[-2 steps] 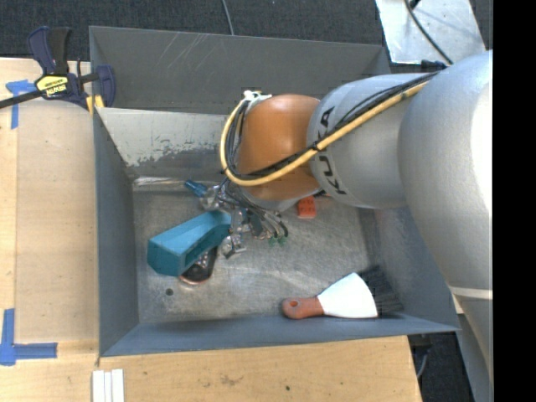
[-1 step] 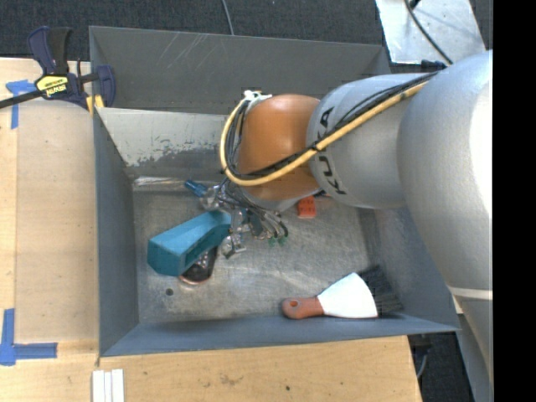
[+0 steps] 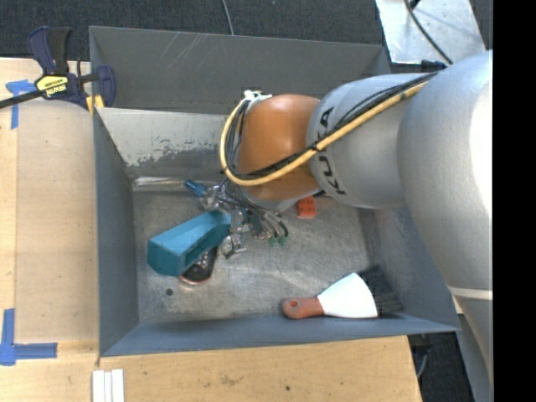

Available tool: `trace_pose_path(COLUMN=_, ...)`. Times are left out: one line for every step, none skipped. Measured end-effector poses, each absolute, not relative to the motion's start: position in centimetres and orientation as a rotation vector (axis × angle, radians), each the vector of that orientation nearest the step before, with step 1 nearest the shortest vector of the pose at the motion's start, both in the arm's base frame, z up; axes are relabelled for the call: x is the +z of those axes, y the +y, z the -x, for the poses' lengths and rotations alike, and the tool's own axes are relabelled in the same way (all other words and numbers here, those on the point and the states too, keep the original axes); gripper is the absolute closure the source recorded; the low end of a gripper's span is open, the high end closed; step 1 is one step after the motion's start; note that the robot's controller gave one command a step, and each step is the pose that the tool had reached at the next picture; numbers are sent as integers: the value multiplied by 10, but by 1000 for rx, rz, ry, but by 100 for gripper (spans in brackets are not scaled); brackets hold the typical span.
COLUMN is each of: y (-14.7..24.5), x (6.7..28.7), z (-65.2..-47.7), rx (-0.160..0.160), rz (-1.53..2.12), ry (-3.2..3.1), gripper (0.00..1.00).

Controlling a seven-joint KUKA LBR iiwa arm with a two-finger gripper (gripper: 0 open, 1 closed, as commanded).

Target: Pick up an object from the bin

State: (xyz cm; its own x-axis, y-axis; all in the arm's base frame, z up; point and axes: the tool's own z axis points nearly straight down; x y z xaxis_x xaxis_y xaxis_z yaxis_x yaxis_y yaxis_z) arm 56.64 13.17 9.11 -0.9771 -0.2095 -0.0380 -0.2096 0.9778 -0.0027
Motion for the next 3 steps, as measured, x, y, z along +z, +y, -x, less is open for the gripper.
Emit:
trace_pose_path(y=100, x=106, z=-541, rx=6, rz=290, ry=3121, gripper=100)
trace_pose_path(y=112, x=101, z=-549, rx=-12, rz=413, ry=3112, gripper=100)
trace_pose_path(y=116, x=106, z=-565, rx=7, rz=808, ry=3030, gripper=100)
